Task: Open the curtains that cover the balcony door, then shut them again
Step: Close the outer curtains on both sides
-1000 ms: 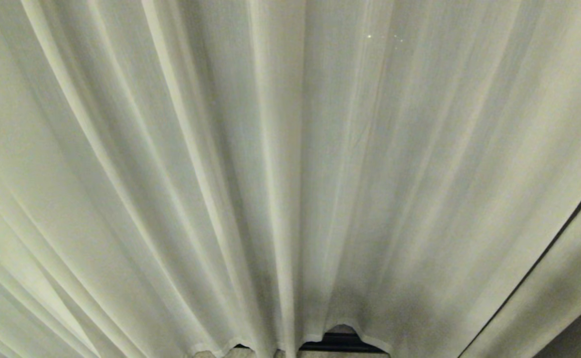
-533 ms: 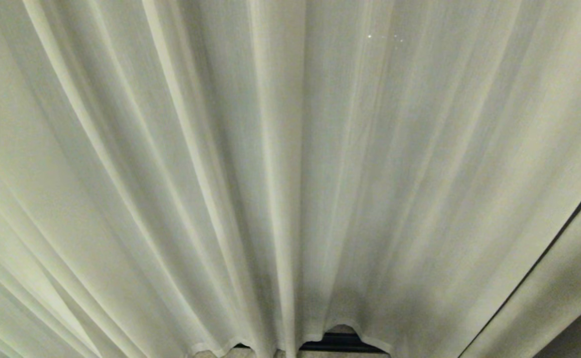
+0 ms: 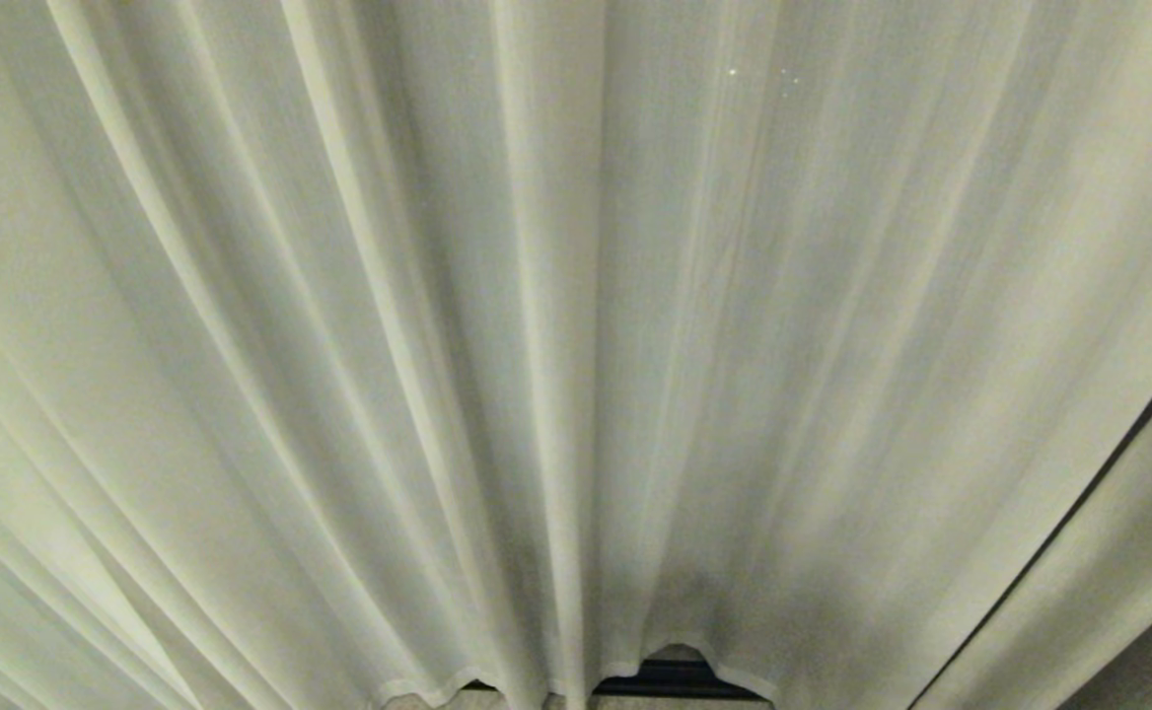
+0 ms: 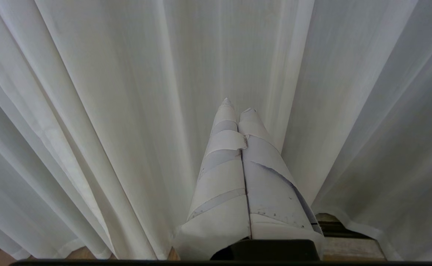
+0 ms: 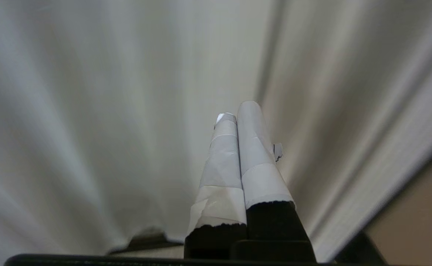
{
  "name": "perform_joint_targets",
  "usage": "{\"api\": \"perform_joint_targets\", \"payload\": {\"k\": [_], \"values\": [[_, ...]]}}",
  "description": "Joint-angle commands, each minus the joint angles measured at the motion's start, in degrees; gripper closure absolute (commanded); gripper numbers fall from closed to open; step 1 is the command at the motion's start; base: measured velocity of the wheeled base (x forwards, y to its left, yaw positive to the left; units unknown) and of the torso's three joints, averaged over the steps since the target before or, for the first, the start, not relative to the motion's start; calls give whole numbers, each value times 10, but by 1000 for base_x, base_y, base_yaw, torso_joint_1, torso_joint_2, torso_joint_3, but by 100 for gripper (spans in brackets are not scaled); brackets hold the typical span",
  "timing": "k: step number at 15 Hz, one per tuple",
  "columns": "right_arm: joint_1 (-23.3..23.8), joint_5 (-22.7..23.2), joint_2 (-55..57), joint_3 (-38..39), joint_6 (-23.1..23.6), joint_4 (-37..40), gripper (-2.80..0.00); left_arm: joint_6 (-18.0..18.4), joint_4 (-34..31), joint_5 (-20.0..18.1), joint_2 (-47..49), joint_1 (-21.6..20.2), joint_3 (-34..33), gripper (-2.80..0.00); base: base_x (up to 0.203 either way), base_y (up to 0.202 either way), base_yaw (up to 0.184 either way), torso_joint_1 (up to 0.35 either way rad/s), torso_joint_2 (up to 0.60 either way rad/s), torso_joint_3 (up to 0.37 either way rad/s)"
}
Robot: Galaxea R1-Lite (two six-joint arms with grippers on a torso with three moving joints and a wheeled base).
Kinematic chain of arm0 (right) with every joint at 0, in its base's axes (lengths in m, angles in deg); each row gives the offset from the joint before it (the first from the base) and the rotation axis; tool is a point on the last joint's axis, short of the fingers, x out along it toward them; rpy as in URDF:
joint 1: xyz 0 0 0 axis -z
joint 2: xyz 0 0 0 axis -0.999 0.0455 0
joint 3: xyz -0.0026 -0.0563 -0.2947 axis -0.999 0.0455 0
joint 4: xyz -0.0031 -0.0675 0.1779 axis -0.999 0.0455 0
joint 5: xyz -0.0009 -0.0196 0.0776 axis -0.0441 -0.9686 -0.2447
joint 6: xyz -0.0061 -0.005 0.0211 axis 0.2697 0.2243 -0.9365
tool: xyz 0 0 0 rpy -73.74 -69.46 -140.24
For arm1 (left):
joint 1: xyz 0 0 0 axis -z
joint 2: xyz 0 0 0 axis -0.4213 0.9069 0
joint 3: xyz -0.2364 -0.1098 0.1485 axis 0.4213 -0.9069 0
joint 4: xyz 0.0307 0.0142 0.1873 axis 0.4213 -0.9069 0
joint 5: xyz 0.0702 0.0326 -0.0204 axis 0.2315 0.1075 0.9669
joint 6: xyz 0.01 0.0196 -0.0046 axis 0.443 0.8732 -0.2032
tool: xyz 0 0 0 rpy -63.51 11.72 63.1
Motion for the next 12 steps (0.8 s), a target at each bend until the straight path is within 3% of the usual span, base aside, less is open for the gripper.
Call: {"api": "perform_joint_targets", "payload": {"k": [1,3,5,8,12], "values": [[132,52,142,-83,-15,-7,-280,0,0,0,-1,0,0,0,0,0,0,0,0,0],[217,118,211,-137,-25,-17,-280,0,0,0,-1,0,0,0,0,0,0,0,0,0],[257,152,259,-165,-32,-50,-280,0,0,0,-1,0,0,0,0,0,0,0,0,0],[283,159,320,-186,-62,-138,-280,0,0,0,-1,-1,0,0,0,0,0,0,0,0],[325,162,392,-232,-79,-178,-280,0,0,0,-1,0,0,0,0,0,0,0,0,0]]}}
